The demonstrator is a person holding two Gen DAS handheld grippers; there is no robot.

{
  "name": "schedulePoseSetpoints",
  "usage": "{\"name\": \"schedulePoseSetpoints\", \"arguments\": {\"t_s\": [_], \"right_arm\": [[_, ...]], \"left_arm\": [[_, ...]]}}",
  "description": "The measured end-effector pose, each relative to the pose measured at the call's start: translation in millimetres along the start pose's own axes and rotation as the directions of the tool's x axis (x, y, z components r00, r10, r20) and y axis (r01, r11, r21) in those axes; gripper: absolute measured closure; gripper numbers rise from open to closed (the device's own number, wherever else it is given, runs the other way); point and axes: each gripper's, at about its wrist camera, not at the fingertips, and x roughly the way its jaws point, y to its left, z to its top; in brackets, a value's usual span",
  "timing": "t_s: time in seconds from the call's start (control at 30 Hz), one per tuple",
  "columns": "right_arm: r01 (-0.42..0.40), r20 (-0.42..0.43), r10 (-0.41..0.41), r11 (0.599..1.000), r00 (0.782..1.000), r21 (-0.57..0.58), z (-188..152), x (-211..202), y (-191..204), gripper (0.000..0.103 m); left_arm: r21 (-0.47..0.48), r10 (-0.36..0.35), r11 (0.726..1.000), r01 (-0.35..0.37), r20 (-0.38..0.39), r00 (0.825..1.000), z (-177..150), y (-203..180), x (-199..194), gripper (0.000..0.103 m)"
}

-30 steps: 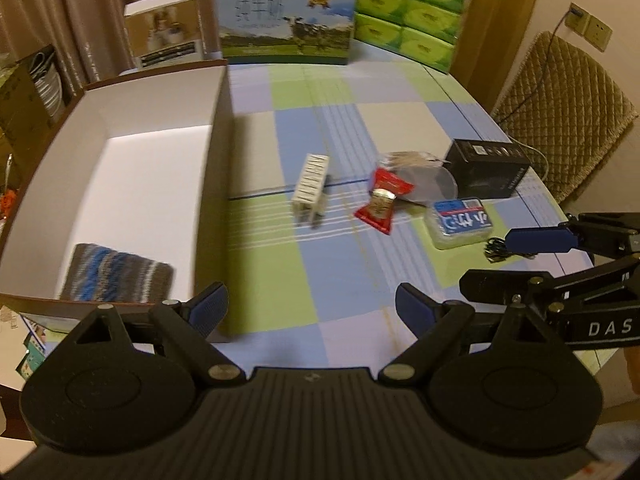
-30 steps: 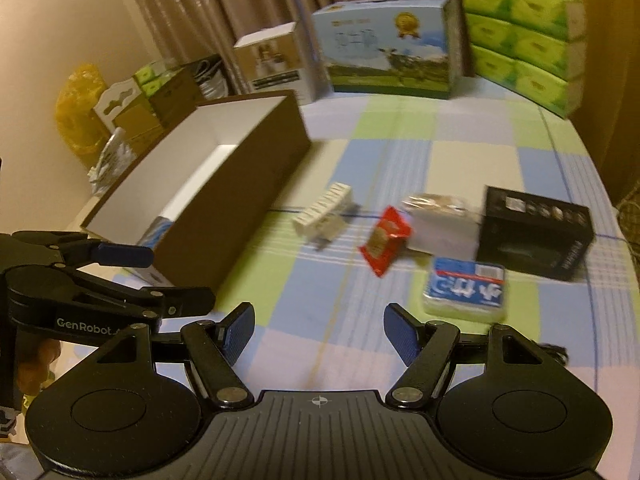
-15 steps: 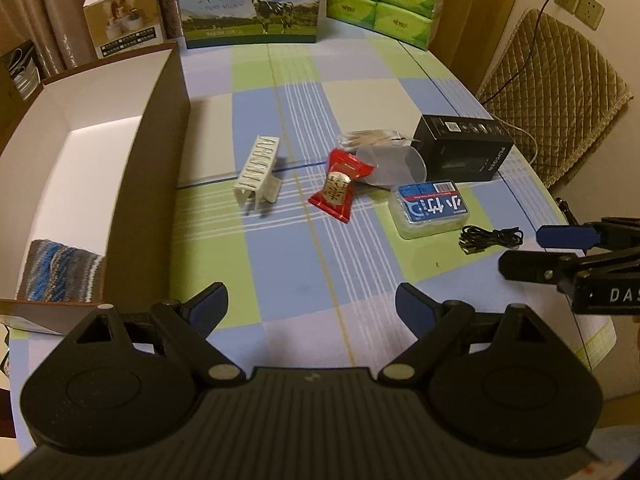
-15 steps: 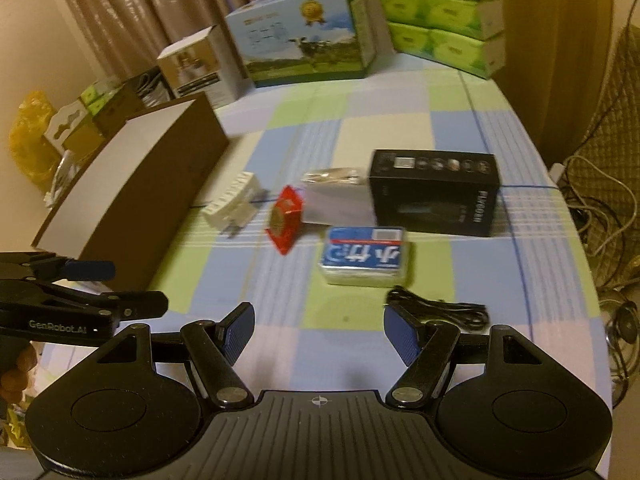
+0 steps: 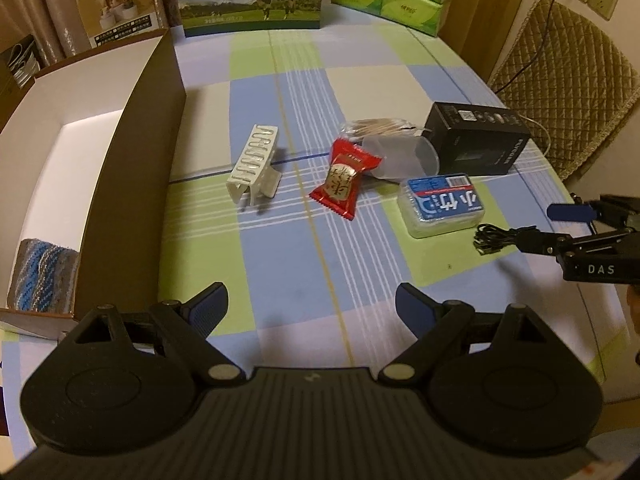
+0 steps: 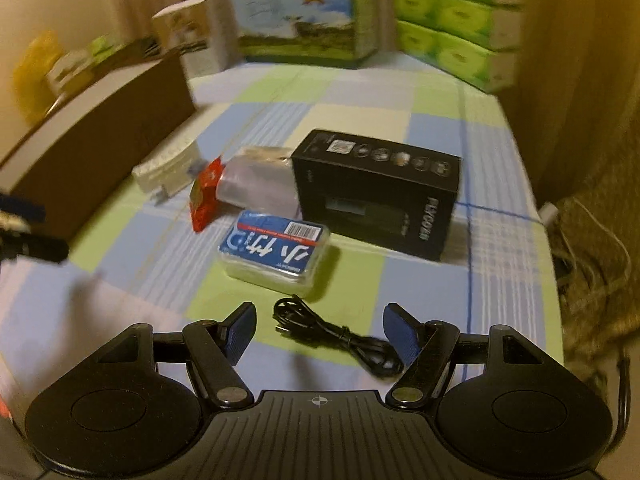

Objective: Organize objects
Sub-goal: 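Move both tools back toward the remaining items on the table, then grasp the black cable with the right tool while the left tool grasps the white clip strip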

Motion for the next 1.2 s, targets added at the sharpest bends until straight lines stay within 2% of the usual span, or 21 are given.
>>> {"name": "schedulePoseSetpoints", "arguments": {"t_s": [0.1,0.2,0.33,0.37,0.4,0.47,0.6,0.8,0.87,0.97,1.1,1.2], "right_arm": [[-0.059,-0.001,0.059,0.995,0.998,-0.076,-1.7,11.0,-2.8,0.035],[-0.080,-0.035,0.077,0.989,0.996,-0.122,-4.2,22.5,-2.3,0.038],[-0.063,-0.088,0.048,0.984,0.995,-0.169,-12.9,36.1,-0.5,0.074],[-0.060,-0.101,0.043,0.982,0.994,-0.177,-15.4,36.0,1.0,0.081],[-0.069,-0.109,0.050,0.982,0.993,-0.175,-17.5,34.7,2.0,0.083],[-0.078,-0.116,0.060,0.984,0.991,-0.159,-22.8,30.8,4.7,0.084],[-0.046,-0.105,0.036,0.994,0.994,-0.100,-32.7,21.6,9.2,0.084],[0.028,-0.025,-0.028,0.999,0.999,0.018,-33.3,23.6,13.4,0.084],[0.063,-0.019,-0.063,0.998,0.998,0.001,-33.2,24.8,19.4,0.090],[0.130,-0.031,-0.130,0.991,0.991,0.009,-32.6,24.5,20.1,0.091],[0.221,-0.045,-0.218,0.968,0.975,0.121,-33.4,21.1,1.4,0.091],[0.249,-0.052,-0.244,0.945,0.968,0.213,-30.6,18.6,-17.5,0.091]], "left_arm": [[-0.012,0.012,1.000,-0.012,-0.008,1.000,-0.3,2.9,5.2,0.014],[-0.024,0.022,0.999,-0.022,-0.014,1.000,-0.2,5.4,9.8,0.014],[-0.034,0.022,0.999,-0.023,-0.015,1.000,0.9,8.3,15.1,0.014],[-0.035,0.022,0.999,-0.022,-0.015,1.000,1.1,8.5,16.2,0.014],[-0.034,0.023,0.999,-0.024,-0.016,1.000,1.4,8.6,17.7,0.014],[-0.031,0.024,0.999,-0.025,-0.018,1.000,1.8,8.1,20.0,0.014],[-0.024,0.020,0.999,-0.021,-0.022,1.000,2.6,8.4,25.4,0.014],[0.000,0.012,1.000,-0.012,-0.017,1.000,6.5,6.8,33.4,0.014],[0.009,0.011,1.000,-0.011,-0.014,1.000,8.9,6.7,35.8,0.014],[0.024,0.015,1.000,-0.014,-0.007,1.000,13.6,7.2,39.1,0.014],[0.042,0.018,0.999,-0.018,0.002,1.000,21.9,10.3,45.0,0.014],[0.065,0.022,0.998,-0.023,0.013,1.000,30.6,13.0,51.6,0.015]]}}
